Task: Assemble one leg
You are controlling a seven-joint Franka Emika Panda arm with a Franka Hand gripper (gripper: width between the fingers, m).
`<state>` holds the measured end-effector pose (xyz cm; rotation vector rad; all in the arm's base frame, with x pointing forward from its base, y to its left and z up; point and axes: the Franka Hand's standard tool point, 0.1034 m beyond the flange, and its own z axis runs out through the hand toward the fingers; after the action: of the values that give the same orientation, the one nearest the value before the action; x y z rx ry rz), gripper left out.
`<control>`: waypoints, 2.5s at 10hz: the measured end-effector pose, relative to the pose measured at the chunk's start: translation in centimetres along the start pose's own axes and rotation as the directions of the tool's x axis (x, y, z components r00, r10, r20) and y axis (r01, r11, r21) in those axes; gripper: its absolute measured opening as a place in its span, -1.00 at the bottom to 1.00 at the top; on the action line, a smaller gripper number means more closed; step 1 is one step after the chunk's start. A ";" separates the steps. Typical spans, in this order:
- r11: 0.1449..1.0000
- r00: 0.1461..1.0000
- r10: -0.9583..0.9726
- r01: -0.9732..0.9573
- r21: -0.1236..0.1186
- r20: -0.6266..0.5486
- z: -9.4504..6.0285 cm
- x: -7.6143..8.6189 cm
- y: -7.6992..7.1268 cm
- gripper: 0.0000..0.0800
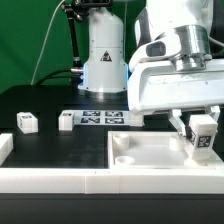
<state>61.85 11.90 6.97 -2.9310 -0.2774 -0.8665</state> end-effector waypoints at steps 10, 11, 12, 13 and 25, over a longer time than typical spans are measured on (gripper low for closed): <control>1.000 1.000 0.013 -0.013 -0.001 0.004 0.5 -1.5 0.4 0.59; 1.000 1.000 0.013 -0.013 -0.001 0.005 0.5 -1.5 0.4 0.62; 1.000 1.000 0.013 -0.013 -0.001 0.005 0.5 -1.5 0.4 0.62; 1.000 1.000 0.013 -0.013 -0.001 0.007 0.5 -1.5 0.4 0.62; 0.994 0.823 0.019 -0.077 0.078 0.567 -1.0 1.2 0.5 0.62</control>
Offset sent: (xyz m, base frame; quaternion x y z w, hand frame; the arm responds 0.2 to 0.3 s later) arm -0.0133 -0.0074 -0.0086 0.0045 0.0255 0.0132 0.9996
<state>62.43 11.46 8.45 -3.0069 -0.2615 0.0571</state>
